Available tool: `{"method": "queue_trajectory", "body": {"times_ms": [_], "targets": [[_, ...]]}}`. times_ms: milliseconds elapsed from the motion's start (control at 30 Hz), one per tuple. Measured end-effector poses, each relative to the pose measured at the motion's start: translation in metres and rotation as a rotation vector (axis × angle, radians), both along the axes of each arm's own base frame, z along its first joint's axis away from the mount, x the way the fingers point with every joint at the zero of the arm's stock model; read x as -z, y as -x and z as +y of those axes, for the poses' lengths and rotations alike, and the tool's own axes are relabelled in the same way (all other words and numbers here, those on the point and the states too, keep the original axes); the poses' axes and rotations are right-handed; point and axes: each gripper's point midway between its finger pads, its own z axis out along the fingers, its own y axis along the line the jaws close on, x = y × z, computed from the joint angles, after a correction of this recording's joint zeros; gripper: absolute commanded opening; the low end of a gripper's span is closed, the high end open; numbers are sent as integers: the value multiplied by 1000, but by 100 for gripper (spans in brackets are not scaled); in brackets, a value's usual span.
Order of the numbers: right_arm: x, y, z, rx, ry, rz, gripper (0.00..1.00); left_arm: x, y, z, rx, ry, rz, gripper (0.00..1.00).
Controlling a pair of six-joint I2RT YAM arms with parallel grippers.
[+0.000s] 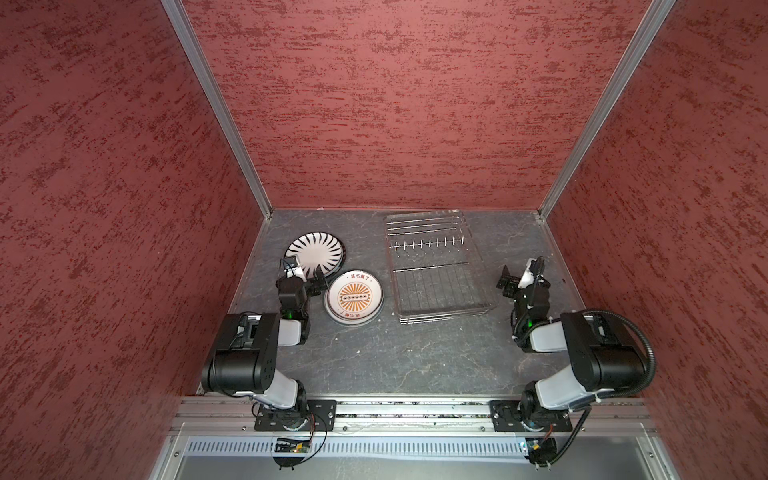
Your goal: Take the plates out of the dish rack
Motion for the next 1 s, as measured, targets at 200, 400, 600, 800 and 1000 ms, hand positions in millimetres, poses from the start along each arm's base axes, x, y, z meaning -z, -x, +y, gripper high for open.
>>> {"method": "queue_trajectory", "body": {"times_ms": [200,400,600,800,1000], "targets": [[-1,0,0,0,0,-3,99,-4,-3,-4,18,-13,-10,99],[-1,-1,2,-13,1,-3,99,-7,-6,-8,43,-20,-17,100],[0,-3,12,-75,7,1,99,-7,-6,-9,45,-21,-17,100],[0,-3,15,-89,5,1,99,-7,-6,-9,46,-21,-17,99],[0,-3,15,-99,1,2,99,-7,-6,-9,46,-21,-17,99]]}}
